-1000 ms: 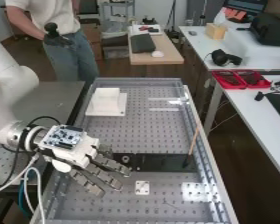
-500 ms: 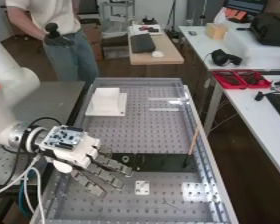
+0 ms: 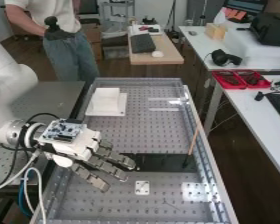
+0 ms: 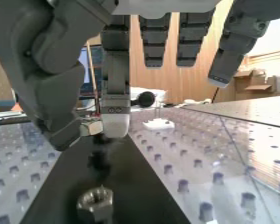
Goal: Grab the larger nut and place it in the white container
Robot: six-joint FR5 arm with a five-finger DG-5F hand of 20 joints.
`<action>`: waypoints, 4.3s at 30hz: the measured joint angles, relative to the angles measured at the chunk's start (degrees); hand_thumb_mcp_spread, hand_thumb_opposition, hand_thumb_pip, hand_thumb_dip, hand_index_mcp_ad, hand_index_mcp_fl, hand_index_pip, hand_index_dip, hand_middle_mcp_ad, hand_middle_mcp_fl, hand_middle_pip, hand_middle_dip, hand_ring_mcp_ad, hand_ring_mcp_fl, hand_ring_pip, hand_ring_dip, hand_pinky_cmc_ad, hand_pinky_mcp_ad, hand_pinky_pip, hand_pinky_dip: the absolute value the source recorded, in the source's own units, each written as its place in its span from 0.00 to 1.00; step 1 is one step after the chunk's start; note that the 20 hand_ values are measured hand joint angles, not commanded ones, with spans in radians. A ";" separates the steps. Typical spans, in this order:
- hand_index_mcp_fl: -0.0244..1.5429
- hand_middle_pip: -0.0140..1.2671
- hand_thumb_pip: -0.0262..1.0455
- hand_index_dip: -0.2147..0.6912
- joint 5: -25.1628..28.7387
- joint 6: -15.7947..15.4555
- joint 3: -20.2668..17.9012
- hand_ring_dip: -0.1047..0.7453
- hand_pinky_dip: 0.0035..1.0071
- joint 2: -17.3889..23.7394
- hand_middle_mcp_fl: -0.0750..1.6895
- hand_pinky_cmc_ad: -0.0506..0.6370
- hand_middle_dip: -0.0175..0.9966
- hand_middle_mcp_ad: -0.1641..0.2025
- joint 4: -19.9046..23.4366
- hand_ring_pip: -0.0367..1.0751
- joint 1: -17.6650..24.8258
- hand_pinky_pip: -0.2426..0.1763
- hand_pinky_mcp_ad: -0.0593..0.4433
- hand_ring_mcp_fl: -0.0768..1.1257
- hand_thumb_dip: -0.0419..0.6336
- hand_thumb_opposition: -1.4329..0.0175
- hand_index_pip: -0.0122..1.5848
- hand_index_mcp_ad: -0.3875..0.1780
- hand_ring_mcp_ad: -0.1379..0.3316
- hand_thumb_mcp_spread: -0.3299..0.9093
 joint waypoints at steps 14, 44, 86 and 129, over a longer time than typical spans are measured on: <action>0.33 0.12 0.64 0.32 -7.64 1.66 -1.46 0.25 0.63 8.57 0.05 0.55 0.23 0.66 -1.49 0.19 4.23 0.33 0.70 0.06 0.34 0.41 0.96 0.51 0.61 0.51; 0.21 0.12 0.65 0.33 -25.01 4.16 4.81 0.30 0.47 8.50 0.05 0.55 0.27 0.65 -16.12 0.11 14.06 0.33 0.70 0.06 0.34 0.37 0.96 0.48 0.57 0.56; 0.11 0.12 0.69 0.37 -28.57 3.34 4.48 0.31 0.36 8.40 0.05 0.56 0.27 0.61 -20.42 0.11 17.65 0.33 0.64 0.06 0.39 0.35 0.97 0.41 0.58 0.60; 0.03 0.11 0.71 0.15 -23.51 8.36 22.74 0.31 0.67 15.61 0.04 0.55 0.27 0.61 -35.96 0.13 4.41 0.33 0.71 0.06 0.38 0.43 0.39 0.38 0.58 0.42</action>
